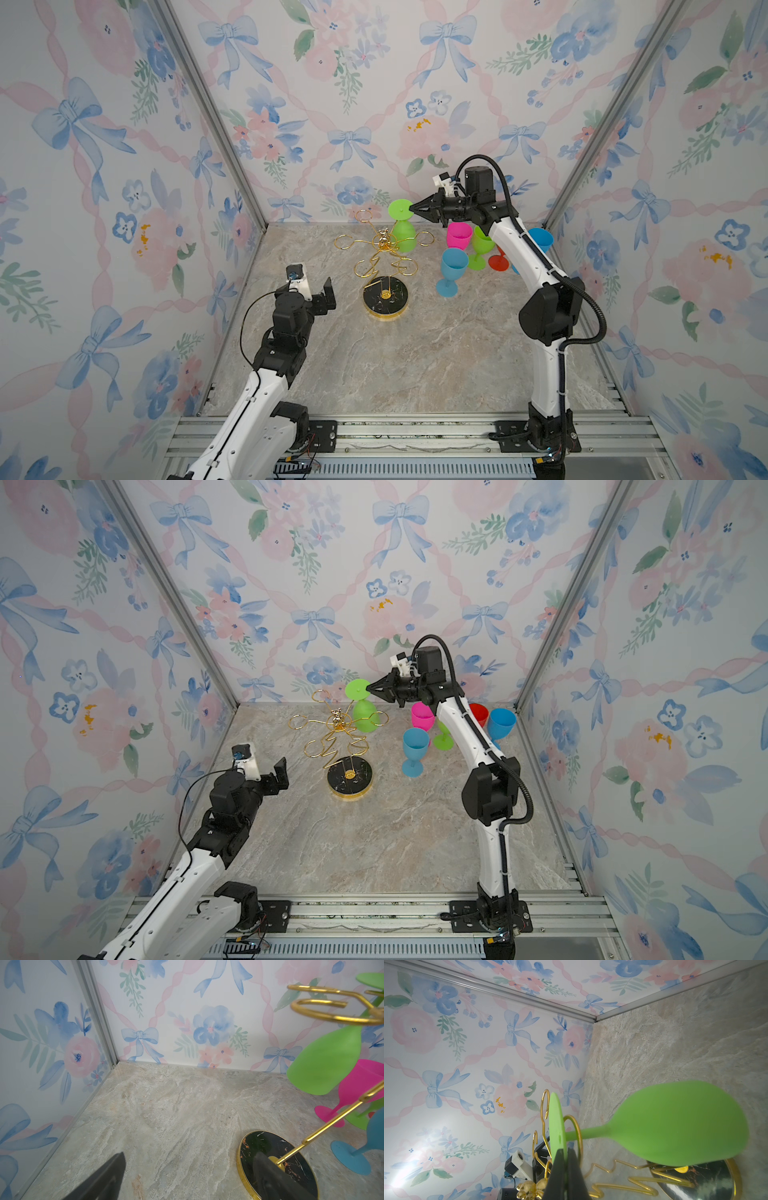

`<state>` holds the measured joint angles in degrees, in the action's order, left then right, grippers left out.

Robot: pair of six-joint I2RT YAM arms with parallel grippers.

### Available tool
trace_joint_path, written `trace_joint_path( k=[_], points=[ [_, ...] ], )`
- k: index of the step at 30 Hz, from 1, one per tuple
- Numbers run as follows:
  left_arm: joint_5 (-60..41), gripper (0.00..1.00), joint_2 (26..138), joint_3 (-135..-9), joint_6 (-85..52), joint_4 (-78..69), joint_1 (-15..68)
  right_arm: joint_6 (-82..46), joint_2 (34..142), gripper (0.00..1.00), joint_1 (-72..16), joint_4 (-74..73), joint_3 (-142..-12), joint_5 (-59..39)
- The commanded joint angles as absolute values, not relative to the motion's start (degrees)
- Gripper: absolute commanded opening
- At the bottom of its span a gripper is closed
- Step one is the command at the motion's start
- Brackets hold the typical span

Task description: Take the wine glass off the wine glass rack

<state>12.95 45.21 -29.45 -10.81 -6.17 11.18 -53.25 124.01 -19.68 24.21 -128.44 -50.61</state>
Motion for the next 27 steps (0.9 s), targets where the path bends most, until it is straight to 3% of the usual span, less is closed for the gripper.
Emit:
trace_joint_path(
  k=[1, 27],
  points=[
    [12.3, 0.98, 45.4, -29.1, -11.9, -6.9, 10.6, -54.0, 120.5, 0.0, -20.6, 22.5, -128.1, -51.8],
    [12.3, 0.98, 45.2, -29.0, -12.0, -6.9, 10.5, -51.8, 115.5, 0.0, -21.9, 22.8, -121.3, -53.1]
  ],
)
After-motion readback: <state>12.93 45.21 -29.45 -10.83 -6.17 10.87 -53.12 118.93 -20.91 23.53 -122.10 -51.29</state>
